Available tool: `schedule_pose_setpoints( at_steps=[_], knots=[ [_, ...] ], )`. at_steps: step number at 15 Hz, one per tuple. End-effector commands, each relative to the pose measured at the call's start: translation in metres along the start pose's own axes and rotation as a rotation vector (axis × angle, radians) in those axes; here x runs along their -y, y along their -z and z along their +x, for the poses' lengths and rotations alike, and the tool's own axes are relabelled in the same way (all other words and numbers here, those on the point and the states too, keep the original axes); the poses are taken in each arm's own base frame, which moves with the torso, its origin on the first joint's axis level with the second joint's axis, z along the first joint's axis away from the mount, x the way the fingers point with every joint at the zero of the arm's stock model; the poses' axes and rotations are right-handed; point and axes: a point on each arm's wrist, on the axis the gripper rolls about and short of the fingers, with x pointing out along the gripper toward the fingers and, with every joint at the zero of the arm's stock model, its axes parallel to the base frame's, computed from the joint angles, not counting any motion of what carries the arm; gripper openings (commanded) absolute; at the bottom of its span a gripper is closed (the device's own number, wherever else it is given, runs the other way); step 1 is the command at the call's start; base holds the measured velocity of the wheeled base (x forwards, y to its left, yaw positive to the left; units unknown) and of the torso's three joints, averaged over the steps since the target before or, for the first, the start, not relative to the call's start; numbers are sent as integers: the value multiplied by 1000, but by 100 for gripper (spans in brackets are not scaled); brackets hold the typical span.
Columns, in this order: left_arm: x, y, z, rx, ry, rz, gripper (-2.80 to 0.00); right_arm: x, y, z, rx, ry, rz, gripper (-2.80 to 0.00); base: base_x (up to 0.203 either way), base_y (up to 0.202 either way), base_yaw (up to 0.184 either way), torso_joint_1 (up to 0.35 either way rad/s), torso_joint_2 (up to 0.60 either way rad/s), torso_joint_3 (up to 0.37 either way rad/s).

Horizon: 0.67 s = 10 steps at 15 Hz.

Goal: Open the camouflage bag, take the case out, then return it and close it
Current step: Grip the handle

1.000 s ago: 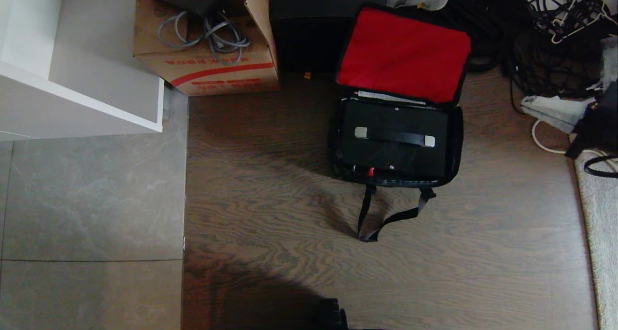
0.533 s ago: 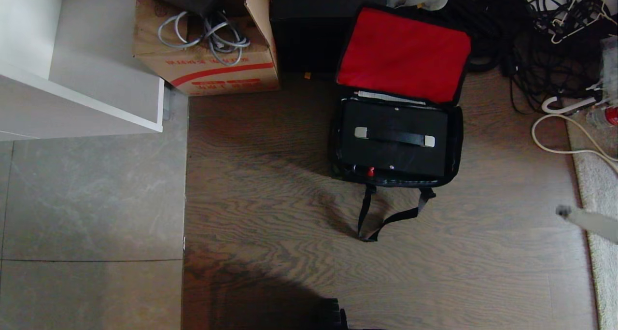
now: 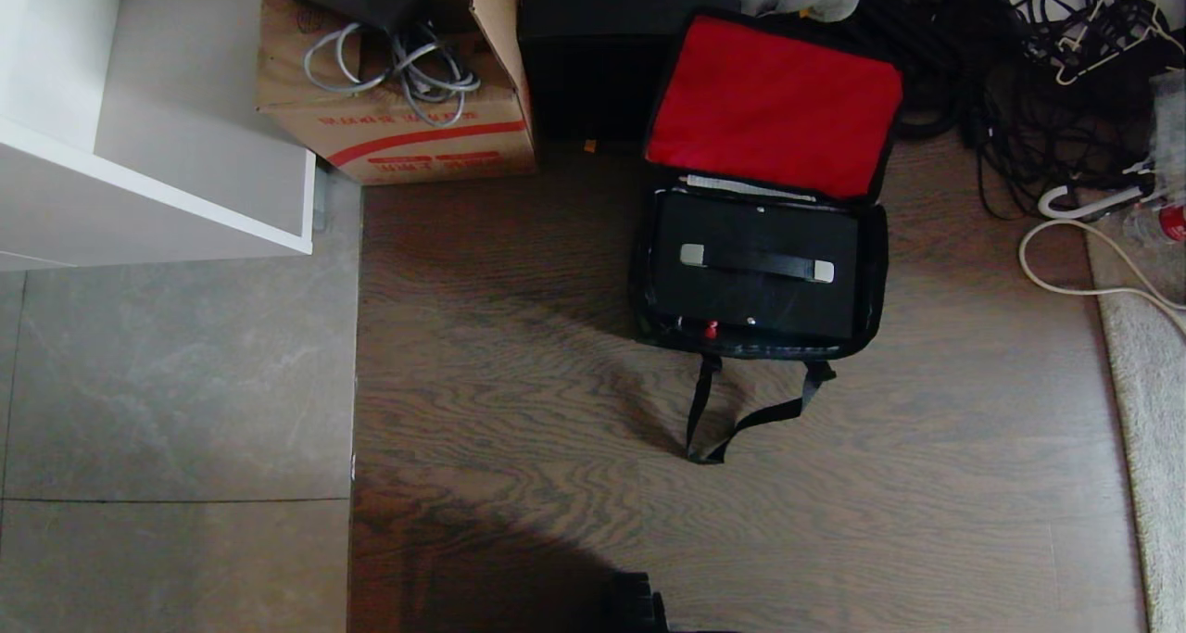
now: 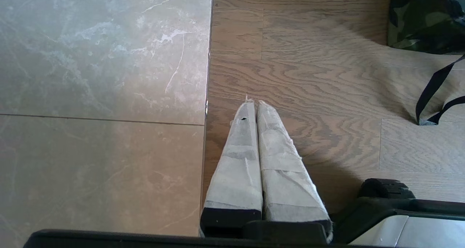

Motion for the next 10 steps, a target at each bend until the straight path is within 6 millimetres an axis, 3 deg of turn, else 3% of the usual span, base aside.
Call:
schedule_pose_setpoints(
  at_steps=[1,4,10],
  knots=[
    [0,2,0,-5,0,0,-280,0,29,-10,148,35,-28,-280,0,0,0,0,0,0],
    [0,2,0,-5,1,0,-280,2,36,2,243,62,39,-280,0,0,0,0,0,0],
    [0,2,0,-5,1,0,-280,2,38,2,207,66,41,-280,0,0,0,0,0,0]
  ],
)
